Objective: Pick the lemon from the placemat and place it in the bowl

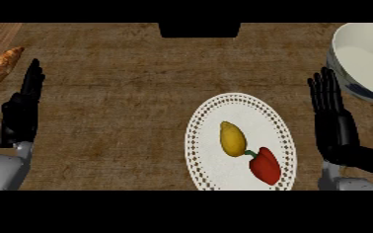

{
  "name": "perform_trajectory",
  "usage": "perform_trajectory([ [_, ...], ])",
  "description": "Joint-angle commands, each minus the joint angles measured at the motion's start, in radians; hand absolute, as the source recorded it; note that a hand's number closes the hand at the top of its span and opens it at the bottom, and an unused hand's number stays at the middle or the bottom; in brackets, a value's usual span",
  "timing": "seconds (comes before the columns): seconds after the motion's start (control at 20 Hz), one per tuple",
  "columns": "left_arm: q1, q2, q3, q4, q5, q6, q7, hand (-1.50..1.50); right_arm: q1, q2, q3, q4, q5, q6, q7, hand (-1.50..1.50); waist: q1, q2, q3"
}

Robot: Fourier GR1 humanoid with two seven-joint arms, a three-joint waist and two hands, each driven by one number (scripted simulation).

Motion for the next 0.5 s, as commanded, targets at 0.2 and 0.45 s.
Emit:
perform_trajectory([
  [0.2,-0.099,-0.034,-0.051,-0.062,-0.012,-0.052,-0.008,0.00,-0.199,-0.043,0.213,0.080,-0.210,0.512,0.060,1.50,0.091,0.000,0.006],
  [0.45,-0.148,-0.077,-0.093,-0.107,-0.003,-0.060,0.087,0.00,-0.338,-0.129,0.049,0.434,-0.217,0.624,-0.105,-1.50,0.073,0.001,0.005],
])
